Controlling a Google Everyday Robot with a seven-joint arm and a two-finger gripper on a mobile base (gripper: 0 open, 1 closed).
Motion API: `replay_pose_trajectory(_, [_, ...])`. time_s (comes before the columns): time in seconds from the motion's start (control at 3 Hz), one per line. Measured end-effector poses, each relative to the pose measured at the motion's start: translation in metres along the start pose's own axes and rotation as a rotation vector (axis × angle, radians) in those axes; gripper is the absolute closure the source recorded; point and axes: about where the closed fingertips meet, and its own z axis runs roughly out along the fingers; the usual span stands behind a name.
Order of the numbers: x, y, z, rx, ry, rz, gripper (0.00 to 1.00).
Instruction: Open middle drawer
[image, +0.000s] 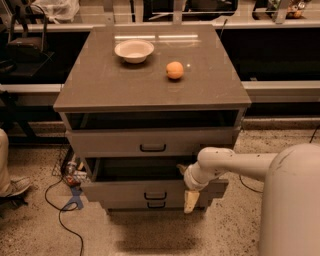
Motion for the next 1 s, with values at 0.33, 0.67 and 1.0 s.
replay_pose_trajectory(0.33, [0.019, 0.006, 0.007, -0.013, -0.012, 0.069, 0.26])
replay_pose_trajectory(0.67, [0.029, 0.010, 0.005, -0.010, -0.010, 0.099, 0.50])
replay_pose_trajectory(1.0, [0.039, 0.018, -0.015, 0.016, 0.032, 0.121, 0.72])
